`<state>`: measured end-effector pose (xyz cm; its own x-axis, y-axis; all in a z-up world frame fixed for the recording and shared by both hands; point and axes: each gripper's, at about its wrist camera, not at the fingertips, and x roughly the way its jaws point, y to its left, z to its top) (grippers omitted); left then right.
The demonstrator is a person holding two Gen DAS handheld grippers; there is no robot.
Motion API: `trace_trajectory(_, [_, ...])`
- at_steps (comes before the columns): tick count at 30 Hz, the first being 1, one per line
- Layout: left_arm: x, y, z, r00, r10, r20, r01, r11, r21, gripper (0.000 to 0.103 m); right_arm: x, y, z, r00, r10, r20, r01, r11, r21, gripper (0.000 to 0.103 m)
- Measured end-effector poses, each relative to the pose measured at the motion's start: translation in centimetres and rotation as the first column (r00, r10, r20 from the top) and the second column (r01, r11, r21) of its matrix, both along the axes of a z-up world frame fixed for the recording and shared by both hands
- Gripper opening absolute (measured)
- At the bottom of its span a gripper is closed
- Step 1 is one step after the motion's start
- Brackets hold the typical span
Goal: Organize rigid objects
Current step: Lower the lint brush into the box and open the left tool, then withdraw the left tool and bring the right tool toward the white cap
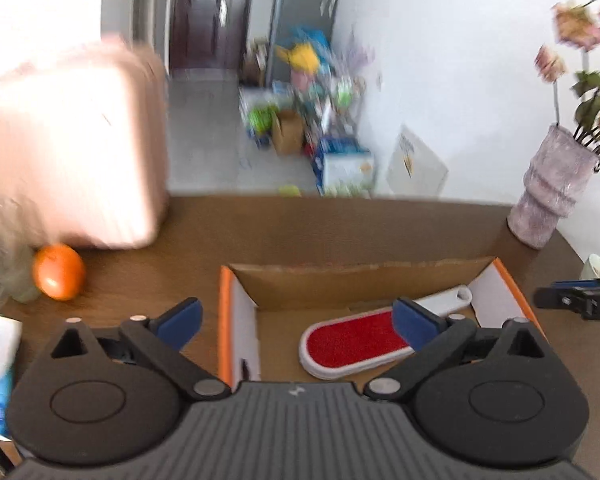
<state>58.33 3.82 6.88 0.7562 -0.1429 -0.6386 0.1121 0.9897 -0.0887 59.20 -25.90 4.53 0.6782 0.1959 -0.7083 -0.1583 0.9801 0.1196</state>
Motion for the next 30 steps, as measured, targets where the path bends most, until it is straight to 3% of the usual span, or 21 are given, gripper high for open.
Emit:
trace_trajectory(4, [-5.1, 0.0, 1.7, 0.993, 0.007, 0.12, -0.008, 1.0, 0.012, 0.103, -6.2, 0.6, 2.3, 0.984, 0.019, 0.176, -0.009, 0.998, -0.061, 0.058])
trace_trajectory(6, [-7.9, -0.1, 2.1, 0.982, 0.024, 0.189, -0.027, 1.0, 0.014, 0.103, -9.3, 0.6, 3.2, 0.963, 0.023, 0.268, -0.007, 0.998, -0.06, 0.07])
trace_trajectory(11, [-14.9, -0.2, 1.5, 0.938, 0.081, 0.337, -0.08, 0.997, -0.015, 0.103, -16.0, 0.4, 3.7, 0.912, 0.005, 0.411, 0.004, 1.0, -0.021, 0.076])
trace_trajectory(13, [-17.5, -0.4, 0.8, 0.924, 0.101, 0.368, -0.102, 0.995, -0.017, 0.103, -18.9, 0.4, 3.4, 0.876, -0.007, 0.483, 0.013, 1.0, -0.008, 0.078])
trace_trajectory(18, [-24.2, -0.1, -0.7, 0.858, 0.157, 0.488, -0.142, 0.988, -0.068, 0.103, -25.7, 0.0, 1.8, 0.771, -0.012, 0.636, 0.038, 0.999, -0.026, 0.087])
trace_trajectory(22, [-30.2, -0.1, -1.4, 0.809, 0.18, 0.56, -0.157, 0.984, -0.09, 0.103, -30.8, -0.1, -0.2, 0.724, -0.039, 0.688, 0.064, 0.998, -0.011, 0.088])
trace_trajectory(26, [-36.4, -0.3, -2.2, 0.733, 0.184, 0.654, -0.17, 0.982, -0.086, 0.103, -36.3, -0.7, -2.5, 0.696, -0.052, 0.716, 0.063, 0.998, 0.011, 0.101])
trace_trajectory(28, [-38.9, -0.8, -3.0, 0.727, 0.178, 0.663, -0.173, 0.982, -0.073, 0.103, -39.0, -0.7, -3.9, 0.694, -0.051, 0.718, 0.073, 0.997, 0.0, 0.102])
trace_trajectory(30, [-41.3, -1.1, -4.3, 0.753, 0.182, 0.632, -0.167, 0.982, -0.083, 0.103, -41.6, -0.5, -5.3, 0.713, -0.066, 0.698, 0.078, 0.997, 0.015, 0.103])
